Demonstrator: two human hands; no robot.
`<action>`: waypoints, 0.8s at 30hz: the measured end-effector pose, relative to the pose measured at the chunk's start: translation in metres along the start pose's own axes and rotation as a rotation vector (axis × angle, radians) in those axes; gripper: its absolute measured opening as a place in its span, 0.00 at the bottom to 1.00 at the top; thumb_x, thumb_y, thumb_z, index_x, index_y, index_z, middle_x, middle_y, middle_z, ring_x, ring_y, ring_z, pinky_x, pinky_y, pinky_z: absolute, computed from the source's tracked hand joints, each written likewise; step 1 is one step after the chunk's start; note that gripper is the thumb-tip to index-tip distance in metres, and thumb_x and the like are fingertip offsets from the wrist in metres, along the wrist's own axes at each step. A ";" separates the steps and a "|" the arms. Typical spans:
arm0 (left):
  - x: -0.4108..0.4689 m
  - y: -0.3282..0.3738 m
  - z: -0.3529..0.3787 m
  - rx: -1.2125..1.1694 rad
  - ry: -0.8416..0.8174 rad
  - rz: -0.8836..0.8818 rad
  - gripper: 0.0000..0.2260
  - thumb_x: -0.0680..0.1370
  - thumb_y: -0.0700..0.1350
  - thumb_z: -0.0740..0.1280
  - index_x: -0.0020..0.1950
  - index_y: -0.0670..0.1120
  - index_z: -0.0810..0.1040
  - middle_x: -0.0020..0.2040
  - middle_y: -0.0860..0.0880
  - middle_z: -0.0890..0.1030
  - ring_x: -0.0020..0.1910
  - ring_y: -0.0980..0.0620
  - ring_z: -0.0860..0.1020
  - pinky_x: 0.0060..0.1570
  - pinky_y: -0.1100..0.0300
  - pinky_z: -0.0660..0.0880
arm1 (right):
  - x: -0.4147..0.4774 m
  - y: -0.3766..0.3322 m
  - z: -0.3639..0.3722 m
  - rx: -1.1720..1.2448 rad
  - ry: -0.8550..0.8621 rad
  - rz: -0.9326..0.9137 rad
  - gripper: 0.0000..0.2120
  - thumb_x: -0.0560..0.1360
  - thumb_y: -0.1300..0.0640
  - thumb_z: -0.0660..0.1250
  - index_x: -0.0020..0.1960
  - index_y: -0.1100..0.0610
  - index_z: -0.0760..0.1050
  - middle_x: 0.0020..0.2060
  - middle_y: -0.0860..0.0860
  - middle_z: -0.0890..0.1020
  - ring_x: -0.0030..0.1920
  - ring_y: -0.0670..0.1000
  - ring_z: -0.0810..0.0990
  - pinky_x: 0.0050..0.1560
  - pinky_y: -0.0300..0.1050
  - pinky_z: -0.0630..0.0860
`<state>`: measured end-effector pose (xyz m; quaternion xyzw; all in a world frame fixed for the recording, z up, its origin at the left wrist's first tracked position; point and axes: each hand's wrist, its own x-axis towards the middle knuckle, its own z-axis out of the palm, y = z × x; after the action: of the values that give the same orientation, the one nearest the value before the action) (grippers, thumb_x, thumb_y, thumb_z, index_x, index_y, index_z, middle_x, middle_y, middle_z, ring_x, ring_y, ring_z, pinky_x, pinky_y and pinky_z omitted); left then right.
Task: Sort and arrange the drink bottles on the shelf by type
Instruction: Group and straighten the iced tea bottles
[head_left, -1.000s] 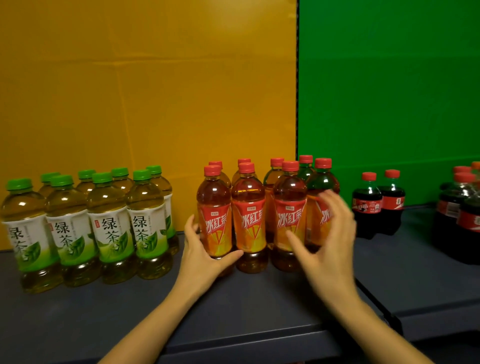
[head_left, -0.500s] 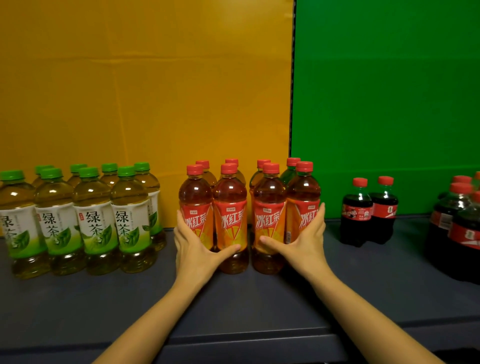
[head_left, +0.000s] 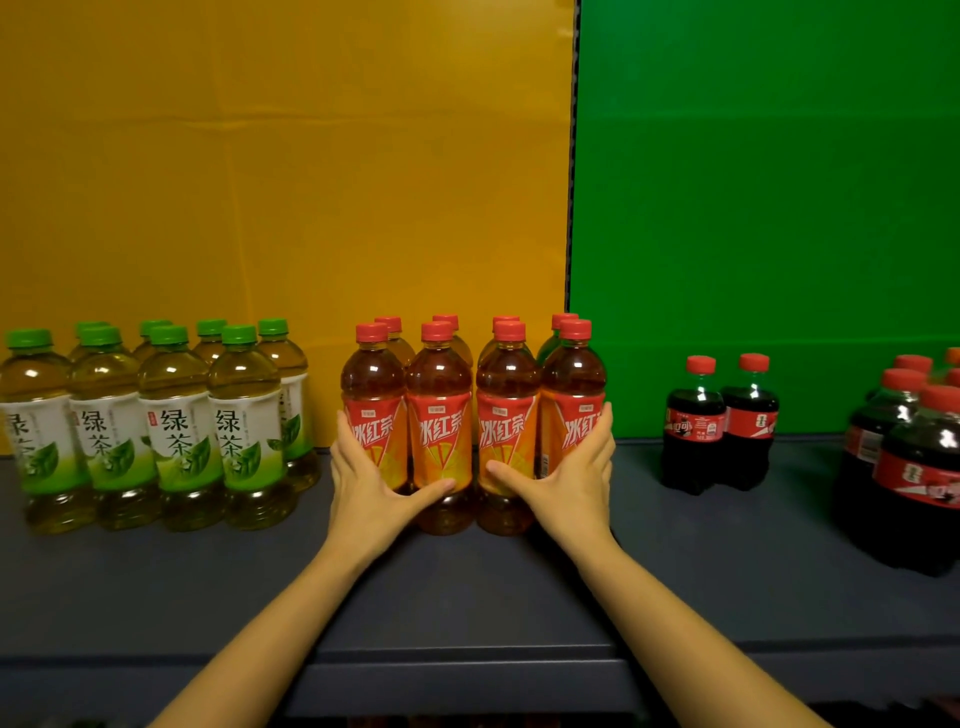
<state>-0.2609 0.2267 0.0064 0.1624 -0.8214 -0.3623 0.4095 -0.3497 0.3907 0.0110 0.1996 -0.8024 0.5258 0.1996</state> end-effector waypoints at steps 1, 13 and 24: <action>0.000 0.000 0.000 0.001 0.000 -0.002 0.62 0.53 0.64 0.73 0.75 0.49 0.37 0.74 0.45 0.53 0.74 0.45 0.55 0.71 0.44 0.59 | 0.000 -0.001 0.000 0.000 -0.002 0.003 0.65 0.57 0.37 0.76 0.74 0.55 0.34 0.75 0.56 0.50 0.75 0.57 0.52 0.73 0.57 0.54; -0.014 0.006 -0.018 0.174 0.131 0.224 0.47 0.67 0.53 0.74 0.76 0.43 0.49 0.76 0.41 0.51 0.75 0.45 0.51 0.71 0.46 0.55 | -0.009 0.000 -0.042 0.102 -0.169 0.046 0.51 0.62 0.41 0.75 0.75 0.54 0.50 0.72 0.53 0.60 0.73 0.54 0.59 0.72 0.53 0.59; -0.061 0.074 0.023 0.114 -0.212 0.653 0.12 0.72 0.55 0.62 0.51 0.52 0.75 0.44 0.59 0.78 0.45 0.61 0.75 0.44 0.67 0.72 | -0.027 0.039 -0.175 -0.045 0.069 -0.059 0.10 0.72 0.62 0.69 0.53 0.56 0.77 0.49 0.49 0.80 0.51 0.48 0.78 0.51 0.39 0.72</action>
<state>-0.2395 0.3222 0.0171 -0.1247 -0.8868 -0.1808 0.4066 -0.3285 0.5694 0.0309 0.2004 -0.8005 0.5080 0.2469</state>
